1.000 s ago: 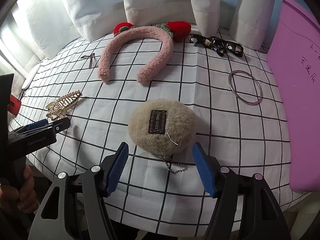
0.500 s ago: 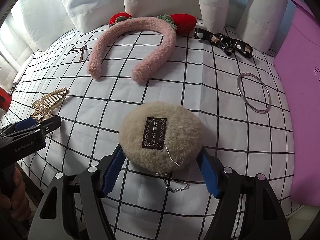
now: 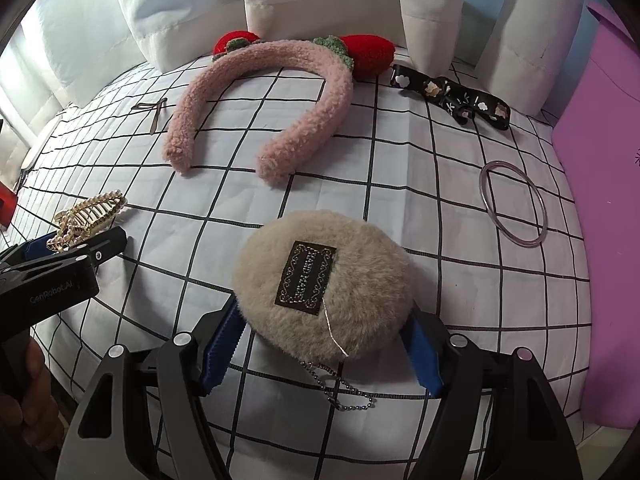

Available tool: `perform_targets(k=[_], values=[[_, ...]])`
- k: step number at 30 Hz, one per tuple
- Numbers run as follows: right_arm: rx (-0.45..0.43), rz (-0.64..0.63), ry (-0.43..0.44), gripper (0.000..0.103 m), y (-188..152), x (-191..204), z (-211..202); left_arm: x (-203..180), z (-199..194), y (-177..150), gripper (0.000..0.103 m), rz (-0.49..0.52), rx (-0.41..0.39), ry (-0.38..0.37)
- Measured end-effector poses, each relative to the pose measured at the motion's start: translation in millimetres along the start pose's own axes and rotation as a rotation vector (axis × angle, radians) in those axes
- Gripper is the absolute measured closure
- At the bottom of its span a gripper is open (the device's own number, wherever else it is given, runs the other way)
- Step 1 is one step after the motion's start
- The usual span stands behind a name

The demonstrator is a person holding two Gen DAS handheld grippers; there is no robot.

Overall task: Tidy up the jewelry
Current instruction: 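Grasp the pearl claw clip with the left tool while the right tool grasps the beige pom-pom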

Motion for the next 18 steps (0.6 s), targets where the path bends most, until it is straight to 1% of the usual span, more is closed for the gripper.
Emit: perform_targets(k=[4,12,13,15,16,17,18], values=[[-0.009,-0.005,0.001,0.033,0.0,0.0,-0.1,0.1,-0.2,-0.4,0.013,0.002,-0.012,0.0],[-0.013,-0.017,0.013,0.034,-0.7,-0.8,-0.4,4.9,-5.0,-2.8,0.026,-0.006,-0.033,0.004],[-0.013,-0.018,0.014,0.034,-0.7,-0.6,-0.5,5.4,-6.0,-3.0,0.03,-0.005,-0.037,0.004],[-0.013,-0.017,0.016,0.035,-1.1,-0.5,-1.0,5.5,-8.3,-3.7,0.042,-0.002,-0.044,-0.002],[-0.013,-0.017,0.018,0.035,-1.0,-0.5,-1.0,6.0,-9.2,-4.0,0.044,-0.001,-0.047,-0.001],[-0.013,-0.018,0.018,0.036,-1.0,-0.5,-1.2,6.1,-10.3,-4.5,0.05,0.0,-0.05,-0.005],[-0.015,-0.019,0.02,0.038,-1.2,-0.4,-1.5,5.9,-11.7,-4.6,0.06,0.003,-0.055,-0.001]])
Point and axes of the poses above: each gripper's, at about its wrist camera, not at the fingertips, and z roughly the way its jaws point, x to its left, y to its top, the point moved 2 cm from there along z, roughly the way its jaws point, and after that the axes turned 4 degrees about x, right-handed, at the moved point
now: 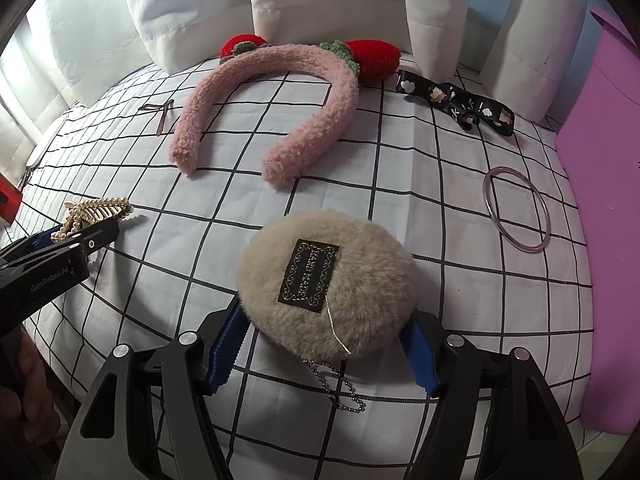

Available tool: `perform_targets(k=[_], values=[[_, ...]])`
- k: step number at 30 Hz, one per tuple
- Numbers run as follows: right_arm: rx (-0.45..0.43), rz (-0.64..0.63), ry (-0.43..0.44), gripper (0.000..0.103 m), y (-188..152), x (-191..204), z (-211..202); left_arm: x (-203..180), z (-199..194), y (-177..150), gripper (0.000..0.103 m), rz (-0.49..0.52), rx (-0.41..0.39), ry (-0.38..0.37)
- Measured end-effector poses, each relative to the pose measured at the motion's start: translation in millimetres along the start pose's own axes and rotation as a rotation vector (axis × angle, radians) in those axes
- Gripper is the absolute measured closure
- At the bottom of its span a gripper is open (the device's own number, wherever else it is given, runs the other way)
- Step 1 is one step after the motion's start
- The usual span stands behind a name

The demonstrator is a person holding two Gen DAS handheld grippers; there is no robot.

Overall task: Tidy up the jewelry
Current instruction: 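Grasp the pearl claw clip with the left tool while the right tool grasps the beige pom-pom, then carry the pearl clip and pom-pom over the pink tub and open both tools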

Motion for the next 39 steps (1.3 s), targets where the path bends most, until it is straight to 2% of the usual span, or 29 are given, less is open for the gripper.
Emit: perform_targets(k=[2,8,15,23,30,39], values=[[-0.006,-0.002,0.006,0.04,-1.1,-0.4,-1.2,-0.1,-1.8,0.3,0.073,0.005,-0.005,-0.003],[-0.029,0.003,0.033,0.045,-2.6,-1.0,-6.7,0.6,-2.5,0.4,0.073,0.005,-0.001,-0.025],[-0.05,0.009,0.05,0.045,-2.1,-6.1,-15.0,3.1,-5.4,-3.3,0.073,-0.001,0.008,-0.029],[-0.081,0.007,0.062,0.045,0.5,-10.3,-33.3,1.6,-23.1,5.4,0.073,0.01,-0.024,-0.037],[-0.132,0.026,0.069,0.045,6.9,-16.8,-65.9,-5.7,-50.6,16.9,0.073,0.041,-0.072,-0.05],[-0.249,0.059,0.048,0.045,16.9,-42.2,-133.0,-33.4,-101.4,37.3,0.073,0.098,-0.163,-0.097]])
Point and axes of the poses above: each gripper's, at about its wrist camera, not at the fingertips, and z roughly the way its jaws point, x to its left, y to its top, the point moved 2 cm from there along z, roughly the way its jaws point, and after that the axes turned 4 degrees about x, right-handed, at the moved point
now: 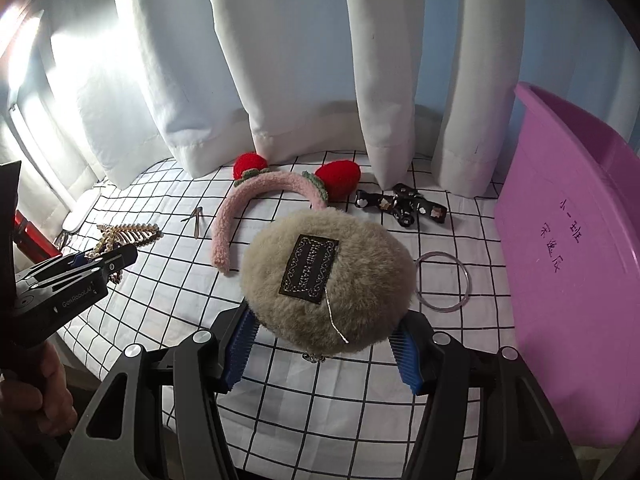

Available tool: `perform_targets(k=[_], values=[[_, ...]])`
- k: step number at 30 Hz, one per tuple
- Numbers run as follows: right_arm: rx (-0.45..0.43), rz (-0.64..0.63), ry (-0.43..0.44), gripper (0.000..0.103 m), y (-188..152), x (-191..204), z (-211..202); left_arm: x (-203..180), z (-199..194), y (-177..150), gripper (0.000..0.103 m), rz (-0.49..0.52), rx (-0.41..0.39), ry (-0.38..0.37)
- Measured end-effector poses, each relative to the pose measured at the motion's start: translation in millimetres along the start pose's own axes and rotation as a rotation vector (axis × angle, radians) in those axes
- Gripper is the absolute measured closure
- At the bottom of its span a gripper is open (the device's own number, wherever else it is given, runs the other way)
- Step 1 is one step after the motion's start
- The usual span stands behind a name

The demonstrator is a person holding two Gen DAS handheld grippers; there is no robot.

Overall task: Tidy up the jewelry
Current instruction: 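Carry the pearl clip and pom-pom over the pink tub and open both tools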

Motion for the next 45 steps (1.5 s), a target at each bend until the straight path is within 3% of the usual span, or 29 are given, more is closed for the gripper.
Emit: perform_targets(k=[14,24,37,45], values=[[-0.203,0.106,-0.083,0.045,21.3,-75.3,-109.4,-105.1,-69.3,48.4,0.073,0.176,-0.141,-0.138],[-0.237,0.244,-0.21,0.045,-0.1,-171.3,-153.6,-216.0,-88.1,58.8,0.073,0.327,-0.177,-0.278],[-0.207,0.366,-0.263,0.045,-28.3,-259.8,-152.3,-347.2,-73.6,54.0,0.073,0.477,-0.127,-0.361],[-0.147,0.383,-0.261,0.045,-33.8,-283.7,-133.0,-389.4,-48.0,42.7,0.073,0.51,-0.051,-0.352]])
Point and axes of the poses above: each gripper's, at about its wrist camera, not at the fingertips, and z roughly the way its jaws point, x to its left, y to its top, the point moved 2 cm from there along z, roughly the way its jaws point, and after that the axes turned 4 degrees about x, right-handed, at the moved point
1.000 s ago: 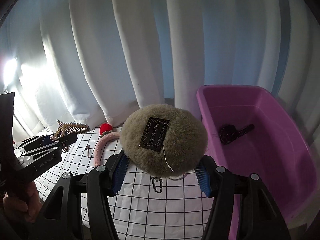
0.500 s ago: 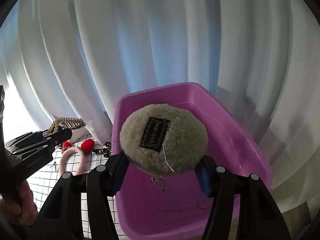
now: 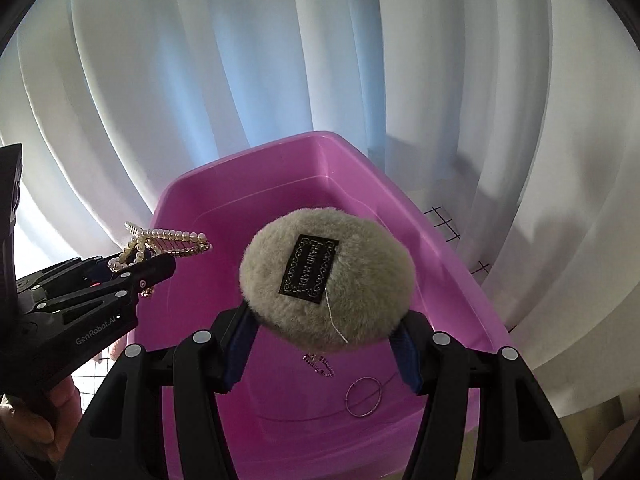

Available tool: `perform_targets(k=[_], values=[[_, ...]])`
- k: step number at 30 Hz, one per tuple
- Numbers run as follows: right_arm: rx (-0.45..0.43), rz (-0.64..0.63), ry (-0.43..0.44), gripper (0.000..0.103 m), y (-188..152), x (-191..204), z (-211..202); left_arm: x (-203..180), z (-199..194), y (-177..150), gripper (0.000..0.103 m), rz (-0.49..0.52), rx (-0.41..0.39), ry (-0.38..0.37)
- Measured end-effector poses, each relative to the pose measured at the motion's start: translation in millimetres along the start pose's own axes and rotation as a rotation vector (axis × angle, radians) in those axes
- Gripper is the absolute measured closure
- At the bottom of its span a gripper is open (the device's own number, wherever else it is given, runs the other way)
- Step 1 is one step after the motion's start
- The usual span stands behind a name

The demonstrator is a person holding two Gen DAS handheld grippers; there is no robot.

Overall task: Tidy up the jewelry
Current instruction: 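Carry the pearl clip and pom-pom over the pink tub and open both tools, then withdraw both open tools from the tub back over the table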

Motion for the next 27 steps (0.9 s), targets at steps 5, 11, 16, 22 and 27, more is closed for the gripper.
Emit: perform_targets(k=[5,11,16,22,27], values=[[0.026,0.003,0.009,0.045,-1.5,-7.2,10.2,-5.1,15.8,-1.2,0.073,0.0,0.038,0.01],[0.057,0.022,0.012,0.043,-1.3,-13.8,18.3,-4.2,21.6,-0.3,0.067,-0.011,0.043,0.036],[0.065,0.023,0.01,0.036,-0.3,-15.8,20.4,-3.3,11.9,1.6,0.037,-0.013,-0.002,0.059],[0.049,0.027,0.009,0.027,1.7,-16.2,15.6,2.5,9.4,2.1,0.033,-0.041,-0.002,0.065],[0.043,0.036,0.014,0.027,0.7,-16.3,12.7,6.1,3.9,0.1,0.033,-0.05,-0.012,0.07]])
Point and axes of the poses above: each gripper's, at about its wrist camera, not at the fingertips, and z roughly the way its jaws point, x to its left, y to its top, the point moved 2 cm from there along z, roughly the way its jaws point, and after that the axes turned 4 degrees about x, right-handed, at the moved point
